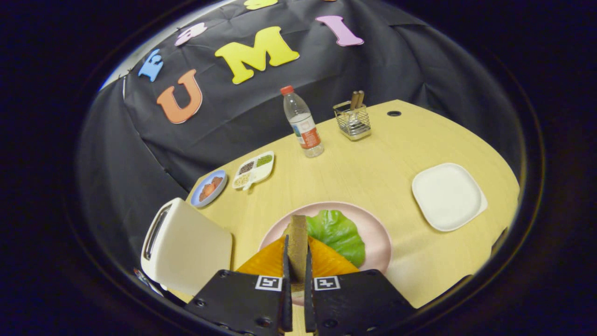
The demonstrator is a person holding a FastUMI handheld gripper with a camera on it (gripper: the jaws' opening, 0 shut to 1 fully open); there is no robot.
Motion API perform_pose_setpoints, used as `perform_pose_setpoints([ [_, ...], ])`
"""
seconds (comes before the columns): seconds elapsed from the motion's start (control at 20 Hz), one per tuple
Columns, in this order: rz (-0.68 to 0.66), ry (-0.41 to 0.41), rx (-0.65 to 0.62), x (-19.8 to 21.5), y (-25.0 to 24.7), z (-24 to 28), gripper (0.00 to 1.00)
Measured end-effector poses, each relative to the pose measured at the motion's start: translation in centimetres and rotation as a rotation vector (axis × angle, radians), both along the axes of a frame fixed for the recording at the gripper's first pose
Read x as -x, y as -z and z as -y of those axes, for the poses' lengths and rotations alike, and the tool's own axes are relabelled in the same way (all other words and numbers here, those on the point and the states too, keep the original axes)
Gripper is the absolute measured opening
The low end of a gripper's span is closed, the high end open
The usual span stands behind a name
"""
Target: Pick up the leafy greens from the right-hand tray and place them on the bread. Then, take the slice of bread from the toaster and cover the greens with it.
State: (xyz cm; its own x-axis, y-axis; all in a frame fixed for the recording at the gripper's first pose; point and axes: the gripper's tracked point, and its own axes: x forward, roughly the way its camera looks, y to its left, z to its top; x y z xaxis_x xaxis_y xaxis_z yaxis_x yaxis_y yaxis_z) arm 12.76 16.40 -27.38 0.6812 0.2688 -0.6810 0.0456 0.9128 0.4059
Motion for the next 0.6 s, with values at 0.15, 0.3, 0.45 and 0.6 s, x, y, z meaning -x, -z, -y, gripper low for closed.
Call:
perform_pose_setpoints([
  [0.15, 0.023, -0.017, 0.056, -0.16, 0.38, 0.50, 0.15],
  [0.3, 0.071, -0.025, 0.137, -0.57, 0.42, 0.88, 0.23],
  [0.45, 0.104, -0.042, 0.188, -0.67, 0.32, 0.65, 0.23],
  [0.6, 0.122, -0.043, 0.222, -1.04, 0.40, 1.05, 0.32],
])
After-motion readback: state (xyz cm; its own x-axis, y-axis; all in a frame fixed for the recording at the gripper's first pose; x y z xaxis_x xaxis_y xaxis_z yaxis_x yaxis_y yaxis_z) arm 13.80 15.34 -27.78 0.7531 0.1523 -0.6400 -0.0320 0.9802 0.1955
